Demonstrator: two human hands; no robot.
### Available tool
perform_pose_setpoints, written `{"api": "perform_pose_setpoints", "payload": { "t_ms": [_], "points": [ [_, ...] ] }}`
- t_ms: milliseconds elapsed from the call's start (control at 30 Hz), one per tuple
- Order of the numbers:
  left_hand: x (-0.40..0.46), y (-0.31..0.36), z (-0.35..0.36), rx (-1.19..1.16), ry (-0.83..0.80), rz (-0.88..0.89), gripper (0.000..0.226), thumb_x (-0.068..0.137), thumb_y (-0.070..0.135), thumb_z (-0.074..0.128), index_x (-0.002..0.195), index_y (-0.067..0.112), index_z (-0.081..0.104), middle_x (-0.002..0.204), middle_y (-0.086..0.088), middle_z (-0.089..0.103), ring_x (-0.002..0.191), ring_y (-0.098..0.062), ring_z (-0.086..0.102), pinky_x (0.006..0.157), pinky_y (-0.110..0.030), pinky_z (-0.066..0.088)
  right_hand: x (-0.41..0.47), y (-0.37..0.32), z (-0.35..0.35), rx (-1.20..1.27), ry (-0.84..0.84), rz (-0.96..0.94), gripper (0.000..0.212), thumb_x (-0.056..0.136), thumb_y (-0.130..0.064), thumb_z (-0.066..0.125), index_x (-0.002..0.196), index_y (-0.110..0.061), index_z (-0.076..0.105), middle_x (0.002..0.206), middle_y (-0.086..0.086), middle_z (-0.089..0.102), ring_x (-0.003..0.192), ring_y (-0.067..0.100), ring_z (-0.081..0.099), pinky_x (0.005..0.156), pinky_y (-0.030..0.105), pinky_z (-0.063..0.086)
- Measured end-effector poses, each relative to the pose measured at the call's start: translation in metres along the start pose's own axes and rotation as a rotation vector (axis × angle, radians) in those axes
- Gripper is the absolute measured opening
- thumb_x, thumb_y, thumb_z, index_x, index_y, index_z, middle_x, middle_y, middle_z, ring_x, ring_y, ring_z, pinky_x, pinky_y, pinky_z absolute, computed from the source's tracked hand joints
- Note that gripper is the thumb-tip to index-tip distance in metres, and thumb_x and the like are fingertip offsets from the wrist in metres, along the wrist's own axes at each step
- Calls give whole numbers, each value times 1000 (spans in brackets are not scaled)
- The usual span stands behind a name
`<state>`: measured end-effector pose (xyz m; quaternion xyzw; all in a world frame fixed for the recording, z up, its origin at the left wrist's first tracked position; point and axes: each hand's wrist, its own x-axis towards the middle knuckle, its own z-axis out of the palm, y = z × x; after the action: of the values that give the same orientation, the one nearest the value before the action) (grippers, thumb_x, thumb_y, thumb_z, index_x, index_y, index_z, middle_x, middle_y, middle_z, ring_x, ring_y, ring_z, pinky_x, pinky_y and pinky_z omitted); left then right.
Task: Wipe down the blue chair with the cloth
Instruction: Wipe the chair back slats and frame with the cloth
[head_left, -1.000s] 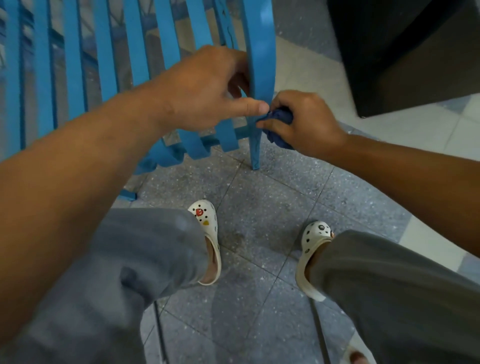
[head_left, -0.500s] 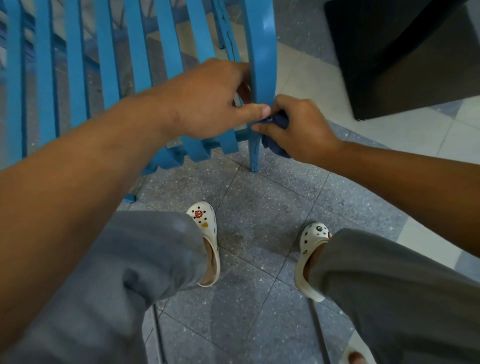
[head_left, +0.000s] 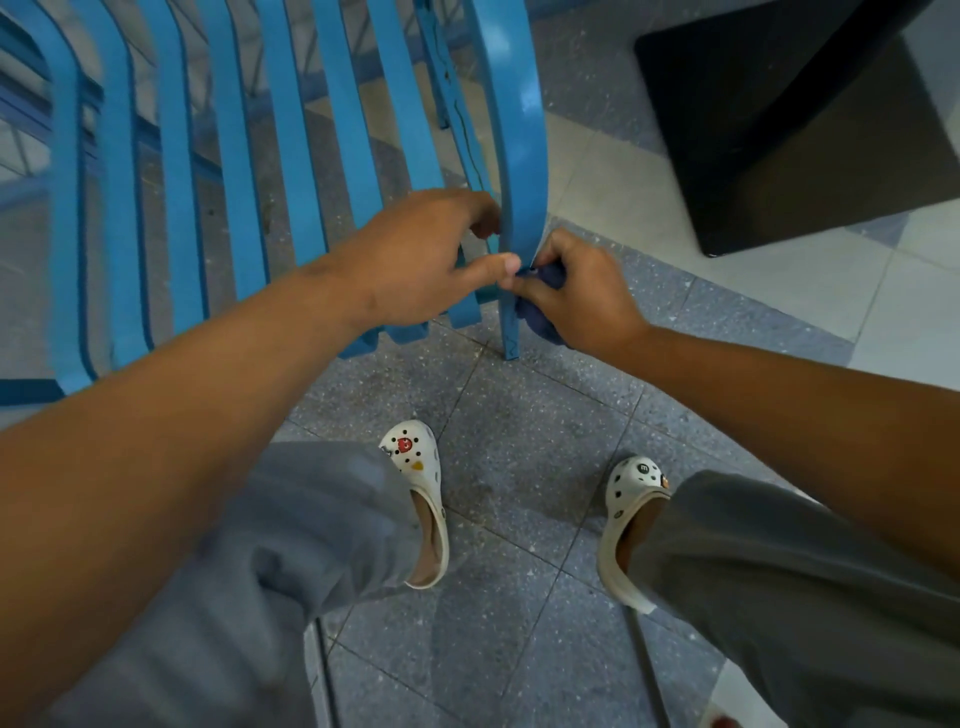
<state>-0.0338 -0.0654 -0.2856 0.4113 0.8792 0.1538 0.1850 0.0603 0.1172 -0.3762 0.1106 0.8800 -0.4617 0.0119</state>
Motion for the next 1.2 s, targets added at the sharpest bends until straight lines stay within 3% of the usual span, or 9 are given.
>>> {"api": "perform_pose_setpoints", "payload": {
  "t_ms": [133, 233, 400, 567, 700, 767, 933, 1133, 1200],
  "points": [
    [-6, -19, 27, 145, 45, 20, 71, 92, 74, 33, 134, 20, 55, 135, -7, 52, 135, -28, 41, 111, -52, 37, 0, -4, -2, 1, 18, -74, 39, 86, -47, 75, 88, -14, 53, 85, 6, 65, 78, 24, 61, 66, 42, 48],
    [-12, -20, 48, 326, 107, 9, 64, 97, 65, 34, 137, 18, 52, 156, -11, 35, 151, -32, 19, 119, -56, 26, 3, 18, 18, -69, -69, 99, 31, 93, -43, 69, 90, -17, 52, 85, 8, 64, 77, 26, 58, 66, 39, 45],
    [-15, -21, 62, 522, 141, 42, 66, 90, 64, 47, 136, 15, 52, 158, -16, 33, 152, -37, 20, 117, -55, 29, -27, 63, 36, 34, -75, 377, 24, 104, -38, 52, 86, -21, 51, 82, -1, 59, 80, 21, 57, 75, 33, 40],
    [-15, -25, 62, 594, 170, 72, 69, 86, 67, 56, 131, 15, 54, 153, -16, 40, 149, -41, 25, 114, -56, 33, -45, 59, 22, 40, -87, 158, 6, 97, -21, 57, 100, -16, 54, 92, 5, 66, 80, 22, 64, 67, 34, 51],
    [-14, -25, 65, 624, 207, 59, 72, 88, 72, 50, 130, 14, 54, 151, -15, 42, 149, -39, 27, 113, -53, 34, -21, 37, 27, 49, 70, -94, 15, 95, -23, 67, 101, -13, 56, 97, -1, 60, 85, 11, 55, 73, 17, 43],
    [-13, -25, 67, 633, 215, 54, 74, 89, 73, 47, 132, 13, 53, 151, -15, 42, 150, -38, 26, 113, -53, 34, -8, 36, 34, 45, 104, -101, 19, 94, -25, 69, 97, -13, 56, 92, -2, 59, 80, 10, 54, 69, 18, 42],
    [-11, -27, 70, 617, 239, 54, 74, 90, 73, 47, 131, 13, 55, 149, -15, 45, 149, -38, 28, 113, -53, 36, 6, 60, 49, -22, 20, 79, 16, 93, -28, 70, 94, -16, 58, 88, -1, 63, 79, 17, 59, 71, 39, 52],
    [-12, -29, 70, 624, 253, 59, 73, 90, 74, 46, 131, 14, 56, 150, -14, 45, 149, -37, 28, 112, -52, 36, 3, 51, 42, 56, 77, -40, 18, 93, -29, 70, 96, -15, 59, 89, -7, 60, 80, 9, 55, 68, 15, 42],
    [-11, -29, 70, 616, 257, 65, 73, 90, 74, 47, 130, 14, 57, 150, -14, 46, 149, -36, 28, 112, -52, 37, 5, 51, 40, 58, 54, -39, 18, 94, -28, 70, 96, -14, 59, 90, -5, 62, 81, 10, 57, 69, 19, 45]
  ]
}}
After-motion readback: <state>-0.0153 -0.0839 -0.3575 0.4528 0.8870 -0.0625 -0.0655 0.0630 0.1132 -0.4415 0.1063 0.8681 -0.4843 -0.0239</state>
